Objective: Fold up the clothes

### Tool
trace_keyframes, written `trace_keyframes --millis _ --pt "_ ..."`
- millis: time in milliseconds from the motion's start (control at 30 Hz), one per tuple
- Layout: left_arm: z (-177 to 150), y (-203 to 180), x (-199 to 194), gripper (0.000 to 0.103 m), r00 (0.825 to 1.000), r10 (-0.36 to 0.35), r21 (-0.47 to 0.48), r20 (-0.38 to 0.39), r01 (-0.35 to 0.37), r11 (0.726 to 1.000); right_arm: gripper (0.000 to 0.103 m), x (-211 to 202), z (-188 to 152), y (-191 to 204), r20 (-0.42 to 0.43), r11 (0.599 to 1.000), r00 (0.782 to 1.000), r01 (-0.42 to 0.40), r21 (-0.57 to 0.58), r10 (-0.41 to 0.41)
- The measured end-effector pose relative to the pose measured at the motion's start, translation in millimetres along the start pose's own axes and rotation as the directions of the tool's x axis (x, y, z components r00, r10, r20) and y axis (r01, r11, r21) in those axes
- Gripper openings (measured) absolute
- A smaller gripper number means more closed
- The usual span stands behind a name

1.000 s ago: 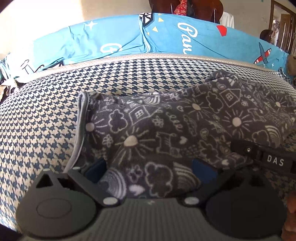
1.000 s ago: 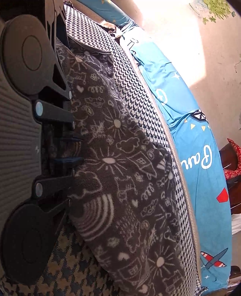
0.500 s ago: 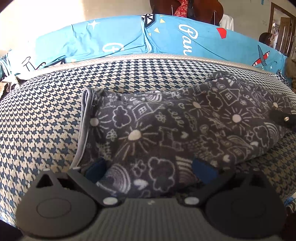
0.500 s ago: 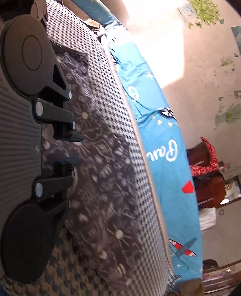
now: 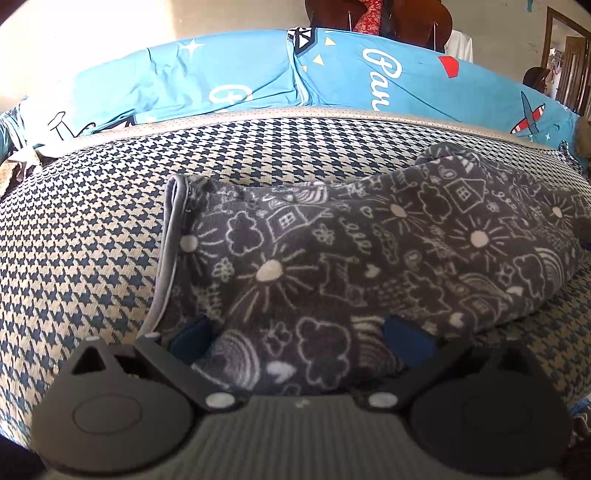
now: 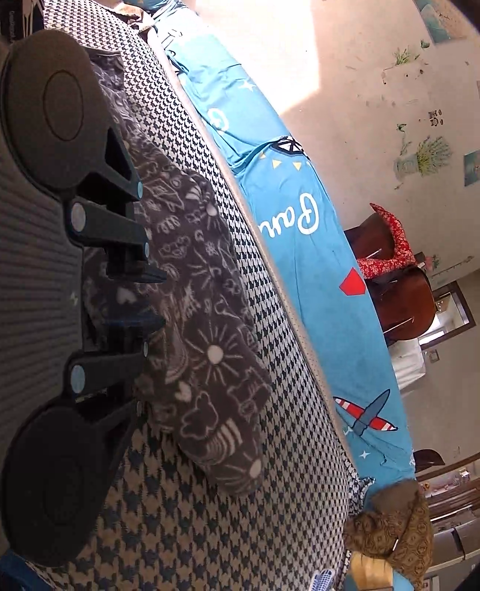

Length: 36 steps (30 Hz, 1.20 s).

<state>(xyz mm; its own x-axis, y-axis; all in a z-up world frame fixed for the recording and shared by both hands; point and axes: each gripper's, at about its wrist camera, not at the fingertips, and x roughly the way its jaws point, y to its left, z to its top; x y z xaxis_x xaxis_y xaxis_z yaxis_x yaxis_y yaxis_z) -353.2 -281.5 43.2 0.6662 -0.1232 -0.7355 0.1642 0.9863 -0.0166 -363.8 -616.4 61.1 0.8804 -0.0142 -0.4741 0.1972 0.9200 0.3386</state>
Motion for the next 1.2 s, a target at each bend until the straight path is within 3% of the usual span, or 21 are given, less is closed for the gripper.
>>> trace_keyframes --millis 733,900,1200 --pt "1 2 4 0.103 1.000 -0.001 -0.023 -0.002 0.001 1.000 0.019 61 46 -23 0.096 0.987 0.983 0.158 -0.012 -0.156" --pt "1 2 7 0.103 1.000 0.007 -0.021 -0.003 -0.007 1.000 0.016 91 38 -42 0.021 0.977 0.978 0.208 0.045 -0.209" --pt "0 2 11 0.103 1.000 0.015 -0.010 -0.004 -0.015 1.000 0.015 107 29 -35 0.005 0.963 0.964 0.267 -0.023 -0.267"
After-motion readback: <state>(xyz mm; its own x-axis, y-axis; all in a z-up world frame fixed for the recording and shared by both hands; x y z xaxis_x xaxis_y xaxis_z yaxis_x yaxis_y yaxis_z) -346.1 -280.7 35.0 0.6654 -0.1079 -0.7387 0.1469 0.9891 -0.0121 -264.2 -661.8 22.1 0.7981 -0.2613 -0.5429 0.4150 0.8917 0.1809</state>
